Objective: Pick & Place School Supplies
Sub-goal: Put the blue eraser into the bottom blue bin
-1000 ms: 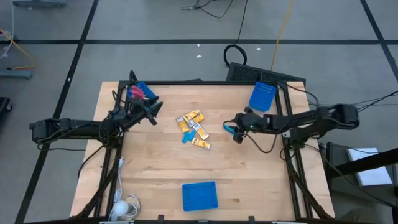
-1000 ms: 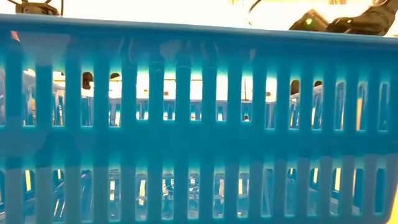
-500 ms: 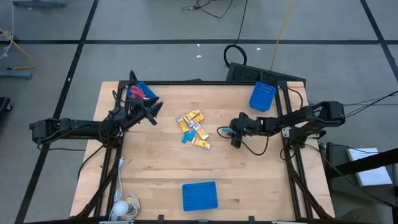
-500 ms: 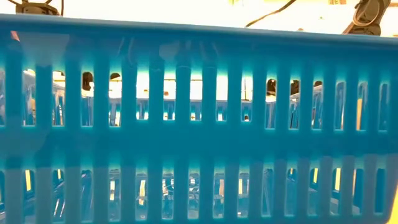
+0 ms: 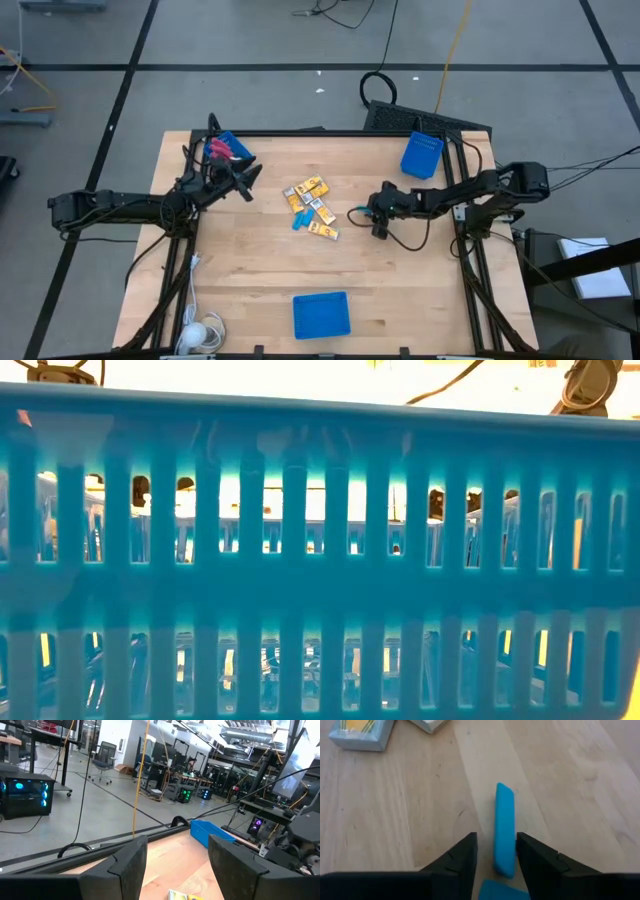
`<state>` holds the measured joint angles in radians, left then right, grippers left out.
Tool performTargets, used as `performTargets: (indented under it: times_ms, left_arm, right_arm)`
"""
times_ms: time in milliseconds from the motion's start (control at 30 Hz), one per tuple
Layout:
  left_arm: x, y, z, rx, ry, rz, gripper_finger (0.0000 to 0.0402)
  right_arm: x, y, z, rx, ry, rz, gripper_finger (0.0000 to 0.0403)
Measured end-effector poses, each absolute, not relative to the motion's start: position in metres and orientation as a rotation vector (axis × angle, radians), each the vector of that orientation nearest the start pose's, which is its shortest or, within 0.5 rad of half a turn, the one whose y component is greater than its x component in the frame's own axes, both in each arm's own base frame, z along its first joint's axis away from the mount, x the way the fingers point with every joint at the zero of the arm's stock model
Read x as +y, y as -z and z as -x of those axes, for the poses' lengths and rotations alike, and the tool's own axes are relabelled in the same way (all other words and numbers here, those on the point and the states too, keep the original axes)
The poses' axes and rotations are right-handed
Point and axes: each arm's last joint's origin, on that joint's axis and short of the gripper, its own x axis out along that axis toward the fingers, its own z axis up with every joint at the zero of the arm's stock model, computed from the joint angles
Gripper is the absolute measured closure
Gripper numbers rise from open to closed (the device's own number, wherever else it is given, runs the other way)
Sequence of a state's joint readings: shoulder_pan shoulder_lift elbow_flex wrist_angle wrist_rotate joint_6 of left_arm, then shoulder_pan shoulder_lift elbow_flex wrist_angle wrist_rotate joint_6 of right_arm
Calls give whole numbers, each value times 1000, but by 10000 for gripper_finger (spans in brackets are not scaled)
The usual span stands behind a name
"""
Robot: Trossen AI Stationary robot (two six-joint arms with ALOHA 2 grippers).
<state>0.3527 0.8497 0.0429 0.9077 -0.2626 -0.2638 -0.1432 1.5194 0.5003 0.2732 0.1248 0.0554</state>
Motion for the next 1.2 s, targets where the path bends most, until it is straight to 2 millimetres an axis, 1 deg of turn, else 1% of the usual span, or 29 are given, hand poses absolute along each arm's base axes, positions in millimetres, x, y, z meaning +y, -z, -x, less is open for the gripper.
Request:
performTargets:
  times_ms: [100,300,367,433,567,667,833,933,1000,1067,1133,1200]
  left_arm:
    - [60,-176,-142,-182,-598,248,188]
    - [60,-176,-142,-184,-596,255,188]
    - [60,-176,-142,-184,-593,255,188]
    - [59,-176,-142,-178,-555,254,188]
    - [54,-177,-145,-158,-370,226,188]
    - [47,-178,-147,-146,-220,196,188]
    - [31,-176,-152,-109,-119,161,188]
    - [21,-178,-160,-78,-74,125,188]
    - [14,-184,-169,-59,-53,100,188]
    - [8,-189,-181,-22,-61,75,188]
    - [2,-194,-198,21,-82,45,188]
    - [-2,-203,-215,29,-93,22,188]
  right_arm:
    - [-40,-125,-254,740,259,-21,305]
    - [-41,-128,-255,726,232,65,377]
    - [-41,-131,-257,688,225,95,378]
    - [-41,-138,-259,631,224,113,378]
    - [-37,-151,-263,521,207,139,375]
    - [-31,-166,-267,396,150,156,376]
    - [-16,-192,-268,197,66,166,377]
    - [-8,-201,-269,110,38,176,375]
    - [-3,-203,-269,84,23,181,375]
    - [-1,-205,-270,75,15,186,376]
    - [0,-208,-272,64,12,186,377]
    - [2,-210,-273,68,7,182,376]
